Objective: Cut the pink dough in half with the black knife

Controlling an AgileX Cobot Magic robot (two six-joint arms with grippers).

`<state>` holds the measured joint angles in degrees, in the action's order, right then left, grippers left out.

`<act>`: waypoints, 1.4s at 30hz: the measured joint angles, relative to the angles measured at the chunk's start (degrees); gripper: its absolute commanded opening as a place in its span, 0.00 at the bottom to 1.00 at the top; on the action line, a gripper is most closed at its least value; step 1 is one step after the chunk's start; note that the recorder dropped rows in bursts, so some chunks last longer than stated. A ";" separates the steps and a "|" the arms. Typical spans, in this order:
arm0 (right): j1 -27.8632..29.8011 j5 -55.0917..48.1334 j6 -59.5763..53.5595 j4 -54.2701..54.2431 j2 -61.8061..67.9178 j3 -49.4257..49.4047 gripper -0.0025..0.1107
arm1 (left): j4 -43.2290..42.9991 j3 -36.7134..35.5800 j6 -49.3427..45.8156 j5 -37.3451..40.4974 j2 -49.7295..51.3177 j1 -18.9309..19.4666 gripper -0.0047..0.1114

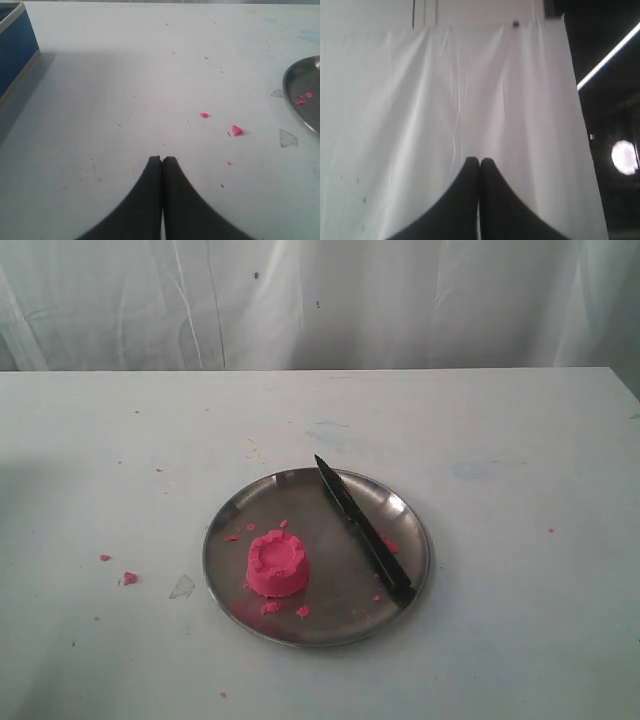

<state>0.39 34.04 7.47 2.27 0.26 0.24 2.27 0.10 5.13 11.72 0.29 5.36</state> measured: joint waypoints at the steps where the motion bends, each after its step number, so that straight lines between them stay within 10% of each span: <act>1: 0.00 3.05 0.00 -0.12 -0.05 0.00 0.02 | 0.00 0.00 0.00 0.00 0.00 0.00 0.04; 8: 0.00 27.21 -1.12 -6.27 -0.26 3.89 0.02 | 0.00 0.00 0.00 0.00 0.00 0.00 0.04; 13: 0.00 26.39 -10.41 -21.98 -0.26 8.60 0.02 | 0.00 0.00 0.00 0.00 0.00 -0.36 0.04; 23: 0.00 -7.69 -38.48 -7.77 11.09 12.62 0.02 | 0.00 0.00 0.00 0.00 0.00 -3.44 0.04; 28: -2.04 -11.86 -31.41 -7.29 25.49 18.59 0.02 | 0.00 0.00 0.00 0.00 0.00 -3.44 0.04; 37: -7.63 -70.90 -26.92 -13.23 68.78 50.78 0.02 | 0.00 0.00 0.00 0.00 0.00 -3.44 0.04; 42: -14.80 -76.87 -30.90 -22.12 81.84 57.74 0.02 | 0.00 0.00 0.00 0.00 0.00 -3.44 0.04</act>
<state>-14.41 -42.83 -23.43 -19.86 82.10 57.98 2.27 0.10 5.13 11.72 0.29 1.92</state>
